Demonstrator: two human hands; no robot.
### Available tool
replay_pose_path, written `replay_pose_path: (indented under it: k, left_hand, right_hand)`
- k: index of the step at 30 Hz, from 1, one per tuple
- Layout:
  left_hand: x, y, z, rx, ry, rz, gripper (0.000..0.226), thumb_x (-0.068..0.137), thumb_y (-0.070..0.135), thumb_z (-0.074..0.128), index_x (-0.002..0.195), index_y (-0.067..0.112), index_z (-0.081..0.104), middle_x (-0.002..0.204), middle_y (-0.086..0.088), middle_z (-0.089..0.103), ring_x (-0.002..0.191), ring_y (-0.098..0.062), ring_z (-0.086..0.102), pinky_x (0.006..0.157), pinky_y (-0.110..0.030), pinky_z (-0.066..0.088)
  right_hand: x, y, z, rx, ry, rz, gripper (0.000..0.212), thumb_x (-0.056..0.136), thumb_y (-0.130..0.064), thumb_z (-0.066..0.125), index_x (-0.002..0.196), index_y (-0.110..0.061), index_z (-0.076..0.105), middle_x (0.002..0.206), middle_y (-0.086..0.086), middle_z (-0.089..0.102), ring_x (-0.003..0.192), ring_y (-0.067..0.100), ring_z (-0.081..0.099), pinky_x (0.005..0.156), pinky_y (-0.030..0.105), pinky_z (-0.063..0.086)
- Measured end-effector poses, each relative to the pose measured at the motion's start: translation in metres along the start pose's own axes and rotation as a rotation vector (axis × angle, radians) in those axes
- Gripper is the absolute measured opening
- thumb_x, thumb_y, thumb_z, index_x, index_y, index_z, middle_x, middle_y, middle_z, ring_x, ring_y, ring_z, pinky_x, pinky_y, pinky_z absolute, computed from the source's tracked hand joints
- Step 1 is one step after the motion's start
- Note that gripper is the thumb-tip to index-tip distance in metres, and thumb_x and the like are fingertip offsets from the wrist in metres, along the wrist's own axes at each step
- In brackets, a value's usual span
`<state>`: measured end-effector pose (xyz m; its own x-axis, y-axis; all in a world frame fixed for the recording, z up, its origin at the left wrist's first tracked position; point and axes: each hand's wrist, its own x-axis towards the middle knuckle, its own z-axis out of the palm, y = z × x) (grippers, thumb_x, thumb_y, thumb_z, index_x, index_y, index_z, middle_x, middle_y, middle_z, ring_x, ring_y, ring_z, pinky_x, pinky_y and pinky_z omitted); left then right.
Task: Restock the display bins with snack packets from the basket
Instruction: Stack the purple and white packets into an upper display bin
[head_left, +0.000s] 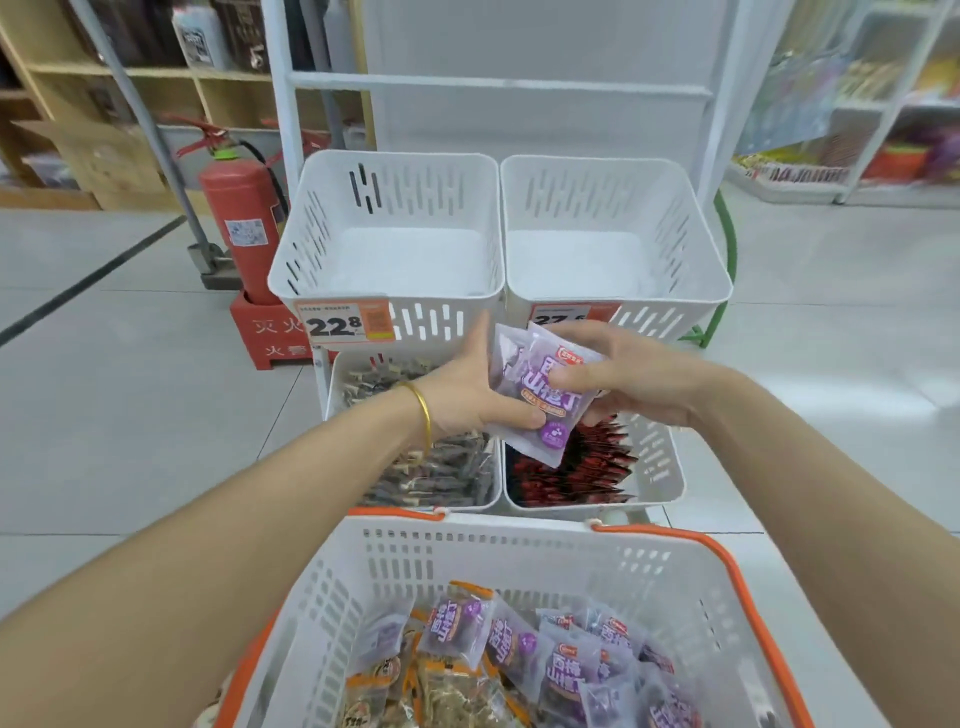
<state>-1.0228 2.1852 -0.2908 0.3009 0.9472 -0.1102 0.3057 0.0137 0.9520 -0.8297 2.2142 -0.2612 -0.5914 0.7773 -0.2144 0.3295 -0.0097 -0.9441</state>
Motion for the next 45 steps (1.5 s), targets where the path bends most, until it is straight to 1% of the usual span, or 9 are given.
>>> replay_pose_path:
  k: [8,14,19,24,27,32,37,41,45]
  left_hand:
    - [0.080,0.022,-0.017,0.729,0.505,0.277,0.089,0.080,0.037,0.070,0.148,0.014,0.017,0.149,-0.012,0.022,0.138,-0.023,0.020,0.112,-0.030,0.014]
    - [0.106,-0.010,-0.024,1.240,0.360,0.076,0.086,0.088,0.060,0.042,0.150,0.025,-0.006,0.158,-0.005,-0.006,0.145,-0.021,-0.006,0.116,-0.043,-0.008]
    - [0.108,-0.018,-0.022,1.262,0.464,0.164,0.085,0.088,0.057,0.044,0.150,0.024,-0.006,0.158,-0.002,0.002,0.145,-0.018,-0.001,0.115,-0.040,-0.008]
    - [0.109,-0.021,-0.021,1.221,0.487,0.198,0.085,0.087,0.053,0.048,0.150,0.025,-0.001,0.158,-0.001,0.006,0.145,-0.017,0.001,0.113,-0.036,-0.010]
    - [0.110,-0.022,-0.021,1.216,0.497,0.202,0.085,0.086,0.052,0.049,0.150,0.025,-0.001,0.158,0.000,0.008,0.145,-0.016,0.003,0.112,-0.035,-0.010]
    - [0.110,-0.020,-0.022,1.218,0.468,0.175,0.086,0.086,0.052,0.049,0.150,0.026,-0.004,0.158,0.001,0.004,0.145,-0.015,0.001,0.113,-0.035,-0.009]
    - [0.097,-0.008,-0.025,1.165,0.399,0.193,0.083,0.089,0.044,0.051,0.150,0.022,0.001,0.158,-0.003,0.004,0.145,-0.019,-0.002,0.117,-0.040,-0.007]
    - [0.050,-0.001,-0.009,1.031,0.441,0.357,0.071,0.083,0.028,0.061,0.145,0.010,0.029,0.151,-0.015,0.027,0.140,-0.031,0.020,0.117,-0.043,0.011]
    - [-0.009,-0.025,0.023,1.059,0.261,0.350,0.063,0.079,0.024,0.062,0.136,0.003,0.044,0.145,-0.022,0.034,0.133,-0.040,0.029,0.112,-0.047,0.021]
  right_hand:
    - [0.052,-0.036,-0.089,-0.074,0.563,-0.217,0.047,0.080,0.001,0.069,0.120,-0.019,0.053,0.105,-0.004,0.057,0.074,0.011,0.061,0.055,0.030,0.057]
    - [0.131,-0.028,-0.108,-0.368,0.601,-0.291,0.043,0.078,0.002,0.070,0.119,-0.008,0.061,0.117,0.006,0.061,0.100,0.013,0.053,0.090,0.033,0.047]
    - [0.162,-0.013,-0.114,-0.571,0.590,-0.320,0.034,0.075,0.001,0.070,0.107,-0.009,0.063,0.106,0.004,0.057,0.095,0.014,0.050,0.082,0.025,0.041]
    - [0.170,0.005,-0.106,-0.733,0.242,-0.063,0.039,0.073,-0.007,0.076,0.103,-0.016,0.053,0.106,-0.002,0.050,0.105,0.025,0.054,0.068,0.027,0.046]
    - [0.163,-0.008,-0.110,-0.648,0.046,0.146,0.061,0.084,-0.016,0.070,0.136,-0.027,0.040,0.122,-0.005,0.045,0.113,0.022,0.051,0.080,0.037,0.053]
    - [0.161,-0.013,-0.102,-0.644,-0.050,0.224,0.042,0.093,-0.033,0.057,0.133,-0.026,0.049,0.137,-0.004,0.047,0.125,0.017,0.046,0.096,0.040,0.047]
    - [0.136,-0.028,-0.100,-0.797,0.236,-0.005,0.038,0.100,-0.018,0.041,0.138,-0.017,0.046,0.144,0.001,0.043,0.133,0.019,0.039,0.110,0.033,0.031]
    - [0.040,-0.024,-0.063,-0.451,0.529,-0.270,0.032,0.094,-0.005,0.047,0.122,-0.015,0.058,0.119,0.003,0.061,0.107,0.012,0.057,0.096,0.026,0.043]
    - [-0.048,0.055,-0.008,-0.342,0.454,-0.073,0.025,0.094,-0.005,0.052,0.113,-0.017,0.063,0.110,-0.001,0.064,0.097,0.009,0.058,0.082,0.010,0.043]
